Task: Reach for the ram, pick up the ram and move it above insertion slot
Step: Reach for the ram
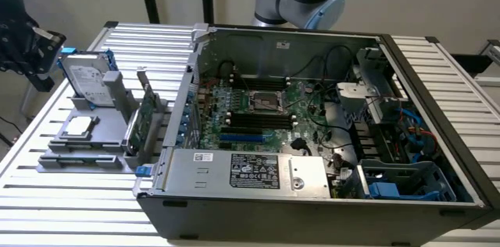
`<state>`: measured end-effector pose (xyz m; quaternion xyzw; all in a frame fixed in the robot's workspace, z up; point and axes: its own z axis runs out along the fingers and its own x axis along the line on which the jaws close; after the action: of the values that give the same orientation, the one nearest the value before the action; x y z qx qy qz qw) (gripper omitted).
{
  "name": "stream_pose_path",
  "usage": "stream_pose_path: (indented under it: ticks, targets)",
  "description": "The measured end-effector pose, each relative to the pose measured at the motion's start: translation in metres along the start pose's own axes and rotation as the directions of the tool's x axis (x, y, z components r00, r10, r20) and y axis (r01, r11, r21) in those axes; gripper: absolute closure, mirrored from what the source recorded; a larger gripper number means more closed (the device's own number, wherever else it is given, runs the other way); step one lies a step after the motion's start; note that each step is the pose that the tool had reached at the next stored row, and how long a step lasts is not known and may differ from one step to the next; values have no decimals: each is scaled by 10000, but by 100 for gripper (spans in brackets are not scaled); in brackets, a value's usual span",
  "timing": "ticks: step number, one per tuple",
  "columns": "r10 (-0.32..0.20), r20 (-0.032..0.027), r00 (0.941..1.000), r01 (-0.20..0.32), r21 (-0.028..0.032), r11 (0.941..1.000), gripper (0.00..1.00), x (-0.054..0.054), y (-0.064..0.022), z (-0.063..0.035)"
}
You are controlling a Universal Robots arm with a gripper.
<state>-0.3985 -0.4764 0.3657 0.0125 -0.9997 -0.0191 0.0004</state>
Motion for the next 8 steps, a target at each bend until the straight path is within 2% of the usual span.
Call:
stream_pose_path:
  ticks: [2, 8]
  targets:
    - [-1, -1, 10000, 1, 0, 10000, 89, -7, -43, 1]
    - [-137, -7, 9999, 137, 0, 9999, 89, -7, -49, 1]
